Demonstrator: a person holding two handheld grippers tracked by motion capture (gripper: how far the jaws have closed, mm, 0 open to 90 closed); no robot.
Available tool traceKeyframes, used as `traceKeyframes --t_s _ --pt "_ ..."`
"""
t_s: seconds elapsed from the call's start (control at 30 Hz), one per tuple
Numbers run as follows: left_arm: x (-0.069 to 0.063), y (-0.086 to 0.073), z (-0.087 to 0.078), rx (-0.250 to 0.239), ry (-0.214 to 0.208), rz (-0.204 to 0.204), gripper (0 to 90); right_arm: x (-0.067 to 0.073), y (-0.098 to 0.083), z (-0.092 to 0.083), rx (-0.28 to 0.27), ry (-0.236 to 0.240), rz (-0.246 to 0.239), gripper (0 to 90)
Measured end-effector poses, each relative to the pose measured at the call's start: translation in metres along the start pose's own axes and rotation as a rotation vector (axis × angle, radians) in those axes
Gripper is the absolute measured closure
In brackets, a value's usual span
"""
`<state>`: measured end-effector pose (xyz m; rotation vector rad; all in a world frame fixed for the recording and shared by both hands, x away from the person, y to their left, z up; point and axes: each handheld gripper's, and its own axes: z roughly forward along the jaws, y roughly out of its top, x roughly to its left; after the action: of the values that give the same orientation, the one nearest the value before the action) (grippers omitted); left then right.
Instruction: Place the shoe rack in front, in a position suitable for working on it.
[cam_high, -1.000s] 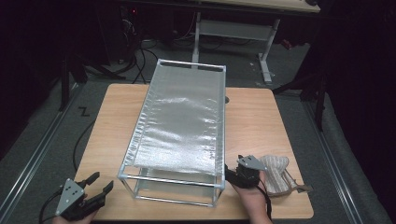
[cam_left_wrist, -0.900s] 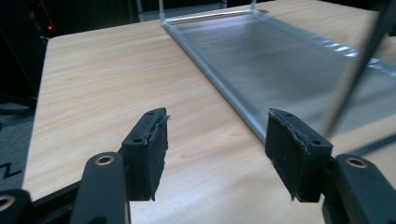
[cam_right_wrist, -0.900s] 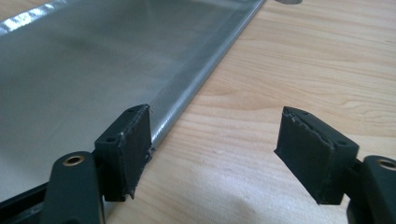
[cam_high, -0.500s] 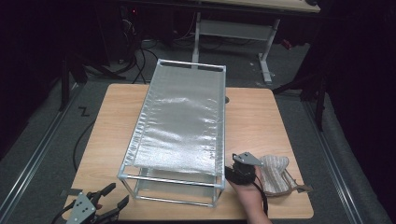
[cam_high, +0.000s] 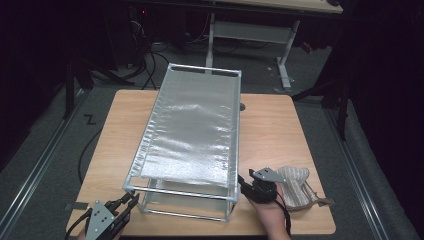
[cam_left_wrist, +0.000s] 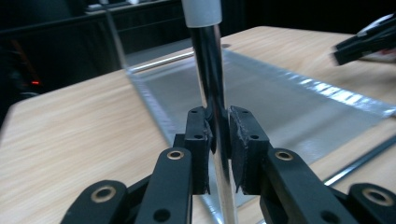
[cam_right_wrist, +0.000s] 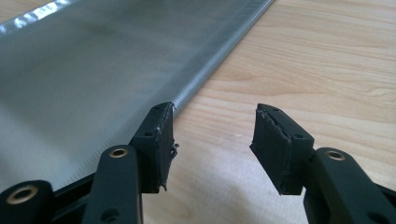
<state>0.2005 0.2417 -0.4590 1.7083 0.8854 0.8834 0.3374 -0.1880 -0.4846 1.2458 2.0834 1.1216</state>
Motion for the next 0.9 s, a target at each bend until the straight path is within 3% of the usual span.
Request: traceKeyframes --t_s 0.1,0.23,0.37,0.5,0.57,0.7,0.8,0.9 --pt "0.017 -0.003 0.000 0.009 0.058 -0.013 77.8 0.002 -0.003 -0.004 0.005 0.003 -0.002 48.2" --pt "0.047 -0.006 0.009 0.019 0.117 -0.071 78.1 0.002 -0.006 -0.009 0.012 0.005 -0.003 46.8" --pt "0.076 -0.006 0.026 0.028 0.154 -0.119 78.7 0.001 -0.010 -0.012 0.016 -0.011 -0.012 42.6" --pt "0.094 -0.003 0.043 0.038 0.185 -0.135 78.8 -0.001 -0.013 -0.015 0.020 -0.023 -0.005 41.8" --pt "0.096 -0.002 0.046 0.048 0.200 -0.149 74.1 -0.002 -0.015 -0.016 0.025 -0.029 -0.001 41.8" --pt "0.089 -0.006 0.036 0.061 0.195 -0.187 53.8 -0.004 -0.017 -0.018 0.023 -0.033 0.003 41.7" --pt "0.076 -0.008 0.023 0.097 0.222 -0.172 50.7 -0.005 -0.016 -0.020 0.020 -0.027 0.010 41.8" --pt "0.061 -0.009 0.008 0.096 0.211 -0.177 49.7 -0.002 -0.013 -0.018 0.013 -0.016 0.005 41.7"
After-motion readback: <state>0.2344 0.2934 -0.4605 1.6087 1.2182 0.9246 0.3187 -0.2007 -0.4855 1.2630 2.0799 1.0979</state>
